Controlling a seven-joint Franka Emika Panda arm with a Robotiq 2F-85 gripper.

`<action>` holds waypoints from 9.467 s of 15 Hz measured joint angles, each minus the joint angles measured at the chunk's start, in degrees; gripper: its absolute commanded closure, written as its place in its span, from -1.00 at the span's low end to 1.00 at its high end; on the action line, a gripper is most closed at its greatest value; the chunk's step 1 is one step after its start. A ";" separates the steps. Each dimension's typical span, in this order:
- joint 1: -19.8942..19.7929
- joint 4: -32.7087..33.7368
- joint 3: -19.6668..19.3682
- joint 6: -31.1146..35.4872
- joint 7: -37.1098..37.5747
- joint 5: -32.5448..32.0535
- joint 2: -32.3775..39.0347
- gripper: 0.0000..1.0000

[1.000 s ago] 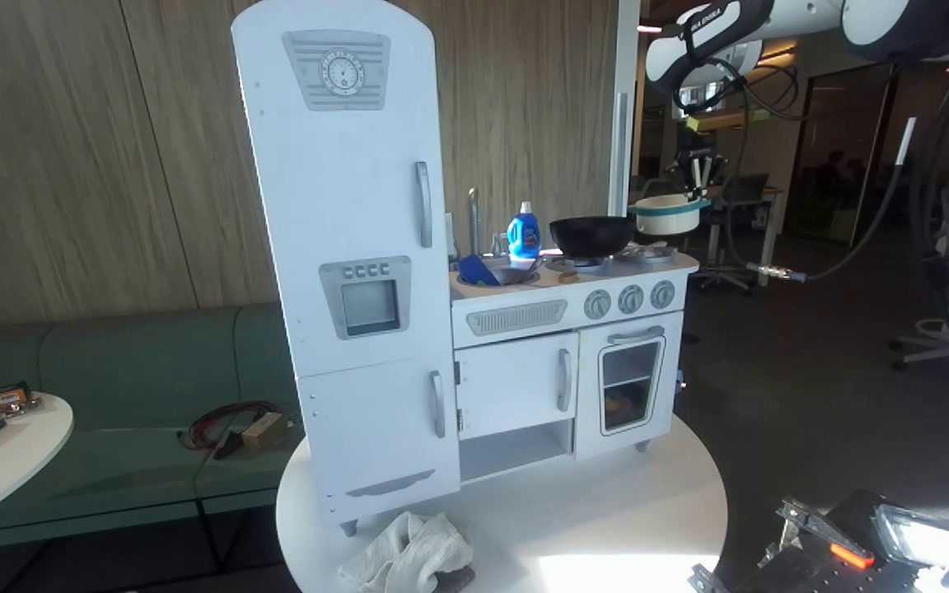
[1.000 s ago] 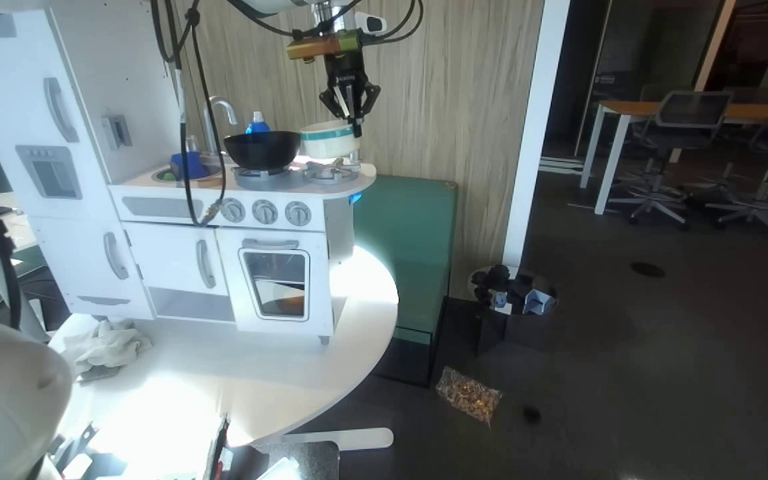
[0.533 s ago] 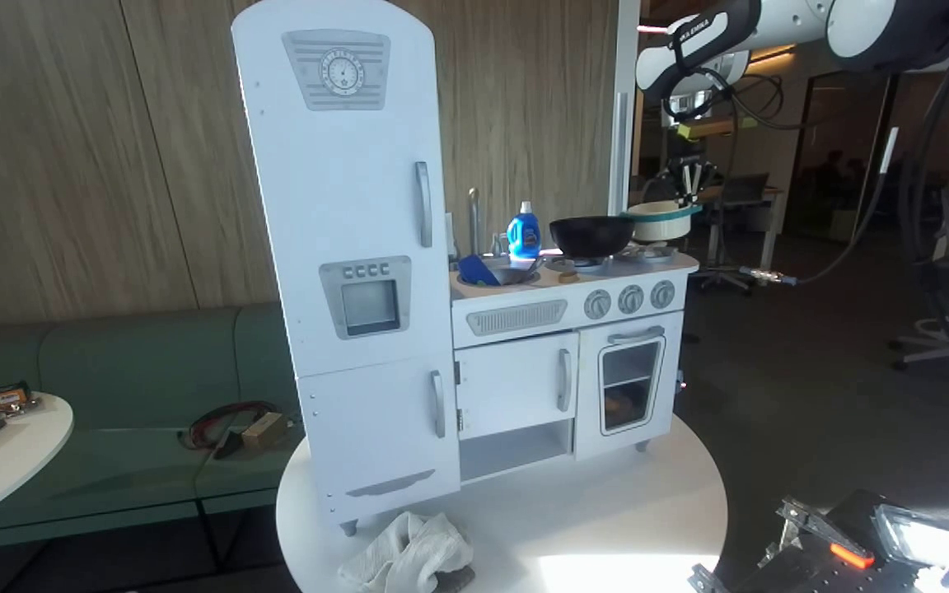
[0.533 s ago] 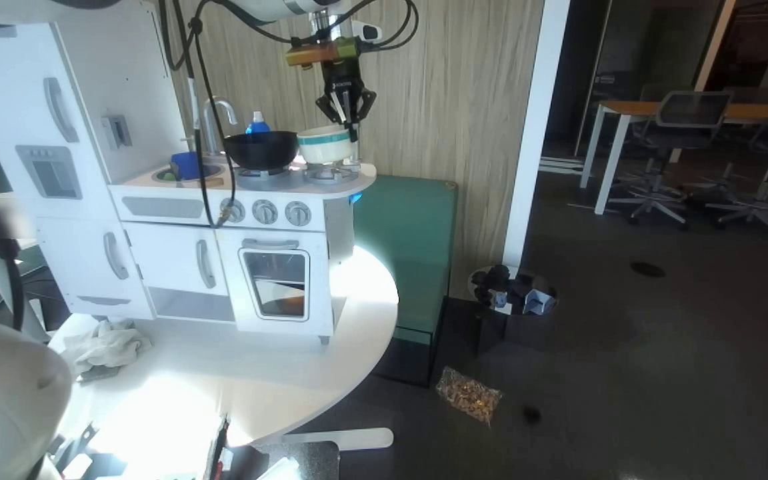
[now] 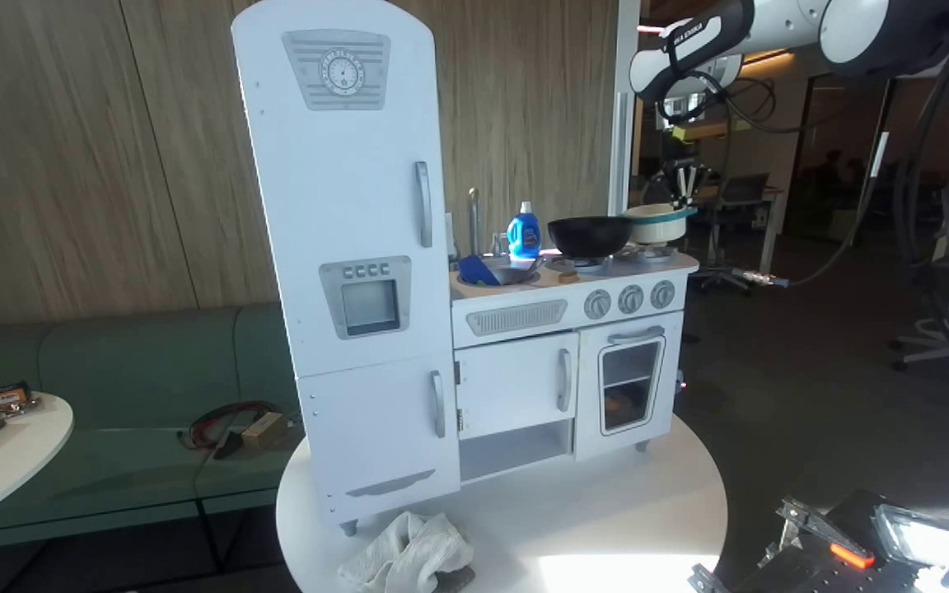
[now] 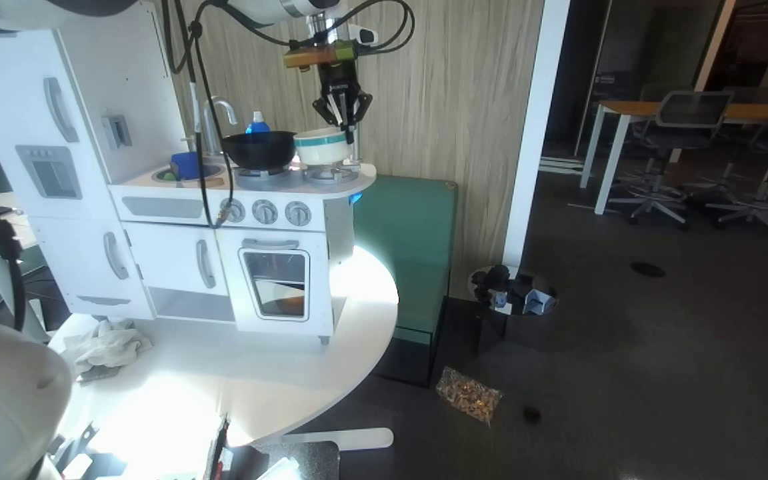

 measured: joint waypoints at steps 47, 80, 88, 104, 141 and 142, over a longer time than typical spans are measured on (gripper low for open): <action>9.17 10.18 6.59 -14.19 -0.92 -3.62 -5.15 -1.00; 15.34 -7.35 18.14 -3.09 -44.94 -2.70 -2.41 -1.00; 15.72 -8.01 19.04 -2.87 -50.58 -2.39 0.11 -0.61; 16.89 -9.18 19.22 -2.09 -51.22 -5.47 -0.24 0.93; 14.93 5.36 13.02 -28.66 -20.78 -19.11 -4.90 0.95; 14.32 5.78 12.94 -28.68 -21.22 -18.88 -3.82 0.95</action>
